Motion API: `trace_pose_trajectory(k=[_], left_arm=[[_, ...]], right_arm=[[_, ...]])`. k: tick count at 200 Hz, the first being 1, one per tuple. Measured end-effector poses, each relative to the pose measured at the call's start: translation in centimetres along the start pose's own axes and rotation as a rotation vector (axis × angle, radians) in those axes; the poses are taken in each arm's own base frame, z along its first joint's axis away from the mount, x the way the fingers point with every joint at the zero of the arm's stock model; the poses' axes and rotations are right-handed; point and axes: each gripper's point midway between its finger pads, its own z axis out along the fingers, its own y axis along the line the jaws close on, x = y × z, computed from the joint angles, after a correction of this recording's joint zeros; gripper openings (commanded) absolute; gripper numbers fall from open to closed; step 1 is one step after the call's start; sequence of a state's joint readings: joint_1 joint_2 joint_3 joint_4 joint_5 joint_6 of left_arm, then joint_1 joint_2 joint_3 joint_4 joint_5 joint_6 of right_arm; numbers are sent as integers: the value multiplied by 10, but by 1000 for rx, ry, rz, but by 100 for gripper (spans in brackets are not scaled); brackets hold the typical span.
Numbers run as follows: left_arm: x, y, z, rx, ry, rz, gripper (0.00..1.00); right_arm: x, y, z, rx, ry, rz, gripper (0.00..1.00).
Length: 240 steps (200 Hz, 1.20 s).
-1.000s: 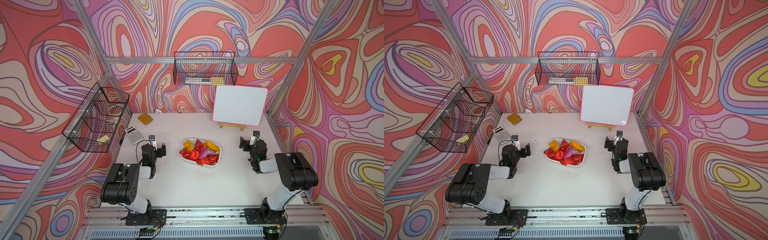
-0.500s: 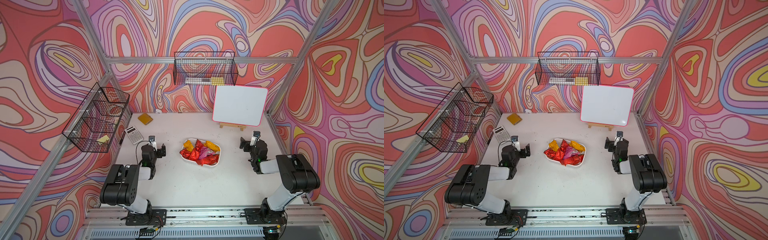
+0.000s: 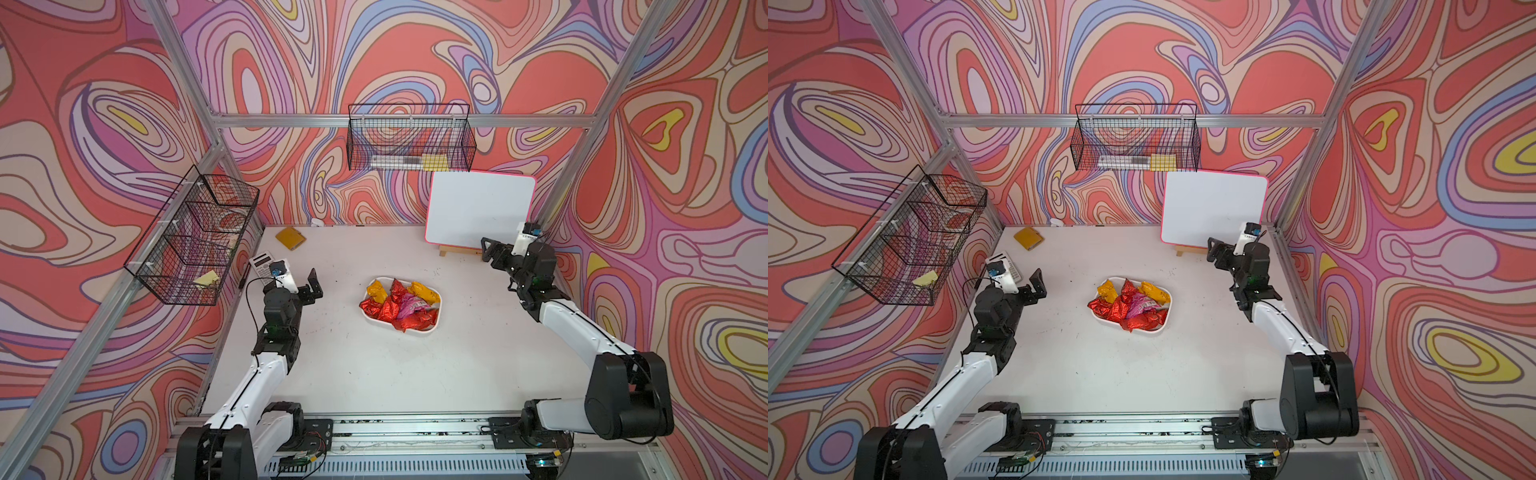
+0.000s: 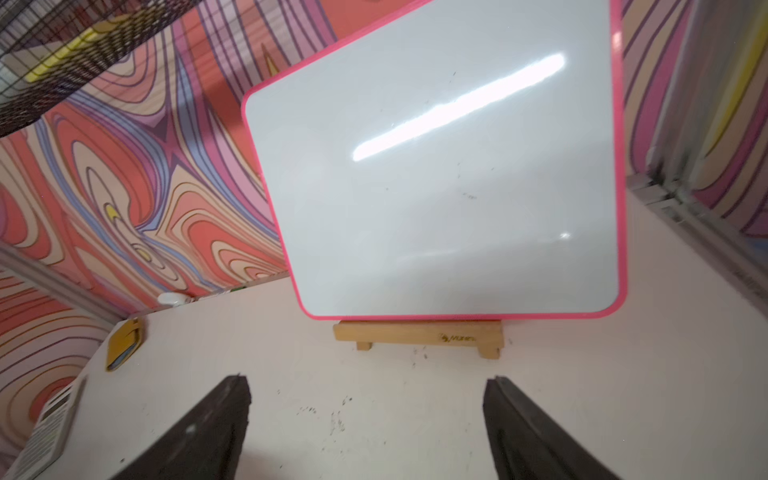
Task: Take the tea bags out of the storage box
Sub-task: Pick up the tea bag from the storage box.
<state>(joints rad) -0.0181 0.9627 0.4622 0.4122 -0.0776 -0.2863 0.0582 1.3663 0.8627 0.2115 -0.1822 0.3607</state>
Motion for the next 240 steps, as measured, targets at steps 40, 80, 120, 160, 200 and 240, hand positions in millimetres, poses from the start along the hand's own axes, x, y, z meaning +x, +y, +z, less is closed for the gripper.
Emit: trace_pose_trajectory(k=[40, 80, 120, 160, 200, 240], left_arm=[[34, -8, -17, 45, 177, -241, 100], [74, -40, -36, 141, 388, -459, 99], [110, -99, -68, 269, 566, -535, 96], [158, -116, -92, 252, 688, -614, 88], [175, -135, -91, 254, 728, -687, 76], [192, -157, -81, 274, 760, -741, 60]], right_arm=[[64, 84, -6, -209, 271, -106, 86], [107, 165, -31, -415, 437, -331, 86], [167, 199, -63, -526, 594, -541, 86], [216, 204, -71, -547, 715, -711, 83], [241, 200, -61, -515, 768, -816, 74], [253, 195, -48, -481, 787, -883, 53]])
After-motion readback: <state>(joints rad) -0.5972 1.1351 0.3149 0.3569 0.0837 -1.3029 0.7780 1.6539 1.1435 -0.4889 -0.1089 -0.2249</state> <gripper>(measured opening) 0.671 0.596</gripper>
